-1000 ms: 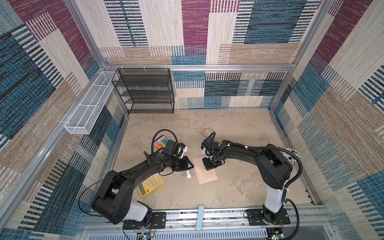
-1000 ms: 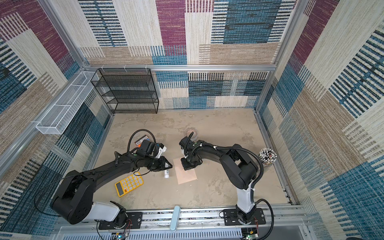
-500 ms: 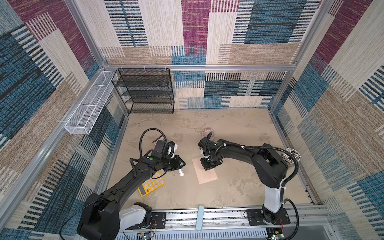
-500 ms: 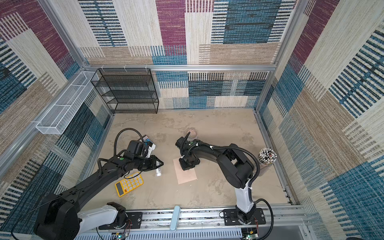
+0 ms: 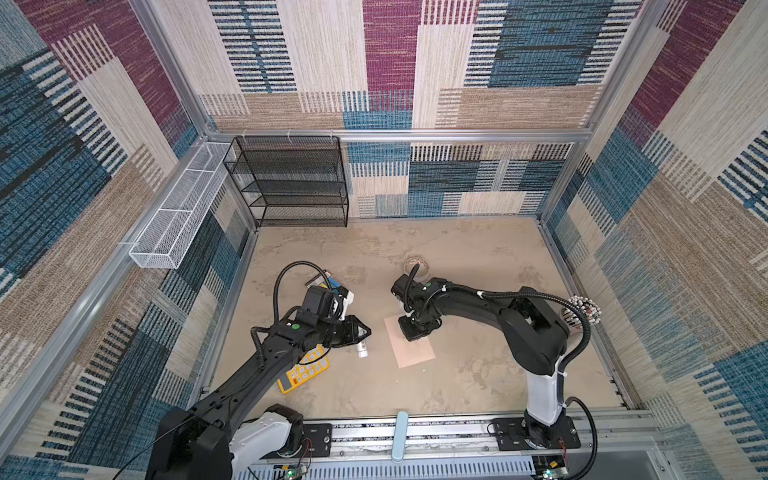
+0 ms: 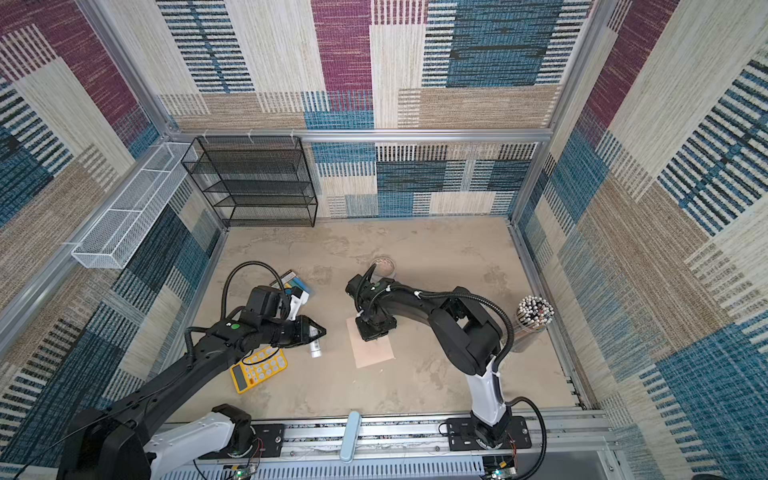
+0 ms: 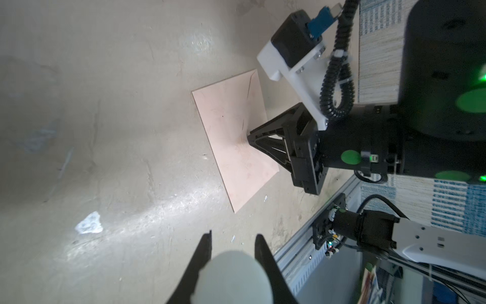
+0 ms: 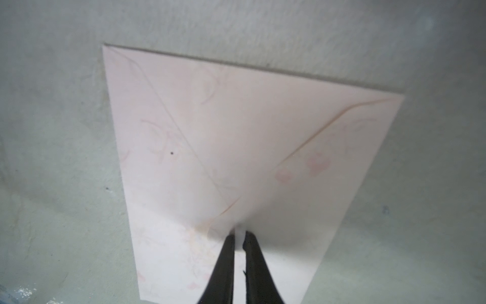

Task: Place the letter into the envelope and seal it
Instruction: 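Press the folded flap with the right gripper while the left arm draws back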

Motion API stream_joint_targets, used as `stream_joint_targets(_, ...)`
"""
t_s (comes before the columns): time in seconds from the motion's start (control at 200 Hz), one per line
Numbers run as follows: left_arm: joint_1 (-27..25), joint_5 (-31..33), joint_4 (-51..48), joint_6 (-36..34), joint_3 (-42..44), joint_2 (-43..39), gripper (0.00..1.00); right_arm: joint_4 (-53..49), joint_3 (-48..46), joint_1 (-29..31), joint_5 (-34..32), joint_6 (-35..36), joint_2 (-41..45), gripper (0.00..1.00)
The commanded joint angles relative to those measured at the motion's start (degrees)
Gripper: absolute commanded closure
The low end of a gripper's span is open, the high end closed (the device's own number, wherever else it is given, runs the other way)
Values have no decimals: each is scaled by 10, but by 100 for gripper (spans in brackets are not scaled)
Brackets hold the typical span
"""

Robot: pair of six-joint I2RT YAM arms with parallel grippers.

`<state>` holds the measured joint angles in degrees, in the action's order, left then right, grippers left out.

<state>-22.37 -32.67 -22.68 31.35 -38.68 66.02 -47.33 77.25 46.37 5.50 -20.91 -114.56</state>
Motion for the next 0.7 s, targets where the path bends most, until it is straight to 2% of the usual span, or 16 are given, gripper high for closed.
stream_joint_targets(0.0, -2, -84, 35, 5, 3, 38, 100, 34, -14, 9, 37, -9, -41, 86)
stream_joint_targets(0.691, -9, -81, 57, 20, 11, 83, 100, 32, 1, 15, 51, -10, -59, 82)
